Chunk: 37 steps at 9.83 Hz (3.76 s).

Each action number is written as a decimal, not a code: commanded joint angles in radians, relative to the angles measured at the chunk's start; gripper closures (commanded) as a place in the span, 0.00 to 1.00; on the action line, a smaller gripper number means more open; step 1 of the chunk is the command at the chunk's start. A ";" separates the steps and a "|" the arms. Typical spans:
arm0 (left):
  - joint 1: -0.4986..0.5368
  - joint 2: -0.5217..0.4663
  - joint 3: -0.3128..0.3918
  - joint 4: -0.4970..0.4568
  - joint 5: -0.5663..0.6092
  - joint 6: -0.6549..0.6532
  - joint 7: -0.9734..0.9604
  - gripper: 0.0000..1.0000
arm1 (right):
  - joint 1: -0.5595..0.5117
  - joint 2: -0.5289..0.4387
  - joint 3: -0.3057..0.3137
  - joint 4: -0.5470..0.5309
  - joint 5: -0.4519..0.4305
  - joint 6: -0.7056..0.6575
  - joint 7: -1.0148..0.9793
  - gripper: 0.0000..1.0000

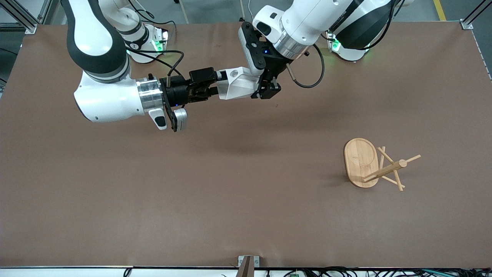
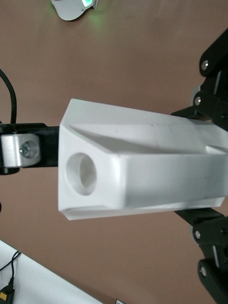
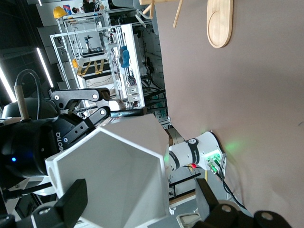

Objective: Hang cup on rack
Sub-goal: 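Open the right gripper and pull the left gripper away holding the cup, then carry the cup with the left gripper over the wooden rack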

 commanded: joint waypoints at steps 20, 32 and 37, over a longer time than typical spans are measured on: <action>0.280 0.088 0.033 -0.084 0.093 0.032 -0.326 0.99 | -0.404 -0.204 -0.072 0.173 -1.334 -0.047 0.035 0.00; 0.239 -0.185 0.257 -0.580 -0.025 0.061 -0.325 0.99 | -0.518 -0.284 0.051 0.111 -1.397 -0.136 0.149 0.00; 0.245 -0.142 0.335 -0.574 -0.025 0.115 -0.159 0.99 | -0.524 -0.273 0.049 0.140 -1.403 -0.134 0.147 0.00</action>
